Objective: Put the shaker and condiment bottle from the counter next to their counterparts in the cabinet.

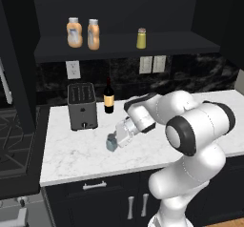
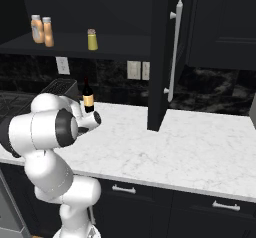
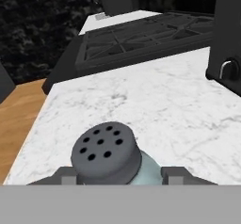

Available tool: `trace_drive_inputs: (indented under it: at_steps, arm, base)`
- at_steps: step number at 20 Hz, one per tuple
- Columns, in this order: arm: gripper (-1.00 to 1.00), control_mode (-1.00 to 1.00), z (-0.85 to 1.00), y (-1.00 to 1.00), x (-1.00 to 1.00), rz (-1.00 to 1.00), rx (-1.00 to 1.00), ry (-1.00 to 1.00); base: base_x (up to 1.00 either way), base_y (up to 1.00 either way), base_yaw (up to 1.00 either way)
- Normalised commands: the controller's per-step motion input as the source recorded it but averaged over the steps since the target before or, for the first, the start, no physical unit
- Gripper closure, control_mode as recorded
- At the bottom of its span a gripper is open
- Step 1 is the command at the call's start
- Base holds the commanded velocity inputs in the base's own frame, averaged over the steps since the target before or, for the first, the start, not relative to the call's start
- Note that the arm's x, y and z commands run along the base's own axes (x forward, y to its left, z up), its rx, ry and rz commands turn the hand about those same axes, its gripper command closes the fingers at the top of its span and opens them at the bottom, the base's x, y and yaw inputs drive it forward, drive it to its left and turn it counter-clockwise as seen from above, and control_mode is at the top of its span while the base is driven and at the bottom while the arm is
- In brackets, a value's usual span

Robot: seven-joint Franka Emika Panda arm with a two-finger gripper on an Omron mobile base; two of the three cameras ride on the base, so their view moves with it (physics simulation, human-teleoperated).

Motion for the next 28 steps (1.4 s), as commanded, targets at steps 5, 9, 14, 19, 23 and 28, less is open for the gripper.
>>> trace_drive_inputs:
  at_steps: [5, 9, 14, 19, 23, 28]
  arm:
    - [1.00, -1.00, 0.00, 0.10, -0.21, 0.00, 0.00, 0.00]
    - [1.00, -1.00, 0.18, 0.00, -0.51, 0.00, 0.00, -0.02]
    - [1.00, -1.00, 0.78, -0.15, -0.56, -0.07, 0.02, 0.01]
    - [1.00, -1.00, 0.73, -0.07, -0.30, -0.24, 0.03, 0.09]
    - [1.00, -1.00, 0.55, -0.23, -0.17, -0.34, 0.04, 0.16]
    - [1.00, -1.00, 0.45, -0.33, -0.05, -0.38, 0.02, 0.16]
  base:
    - [0.00, 0.00, 0.00]
    - [0.00, 0.00, 0.00]
    - [0.00, 0.00, 0.00]
    - [0.00, 0.00, 0.00]
    - [0.00, 0.00, 0.00]
    - [0.00, 0.00, 0.00]
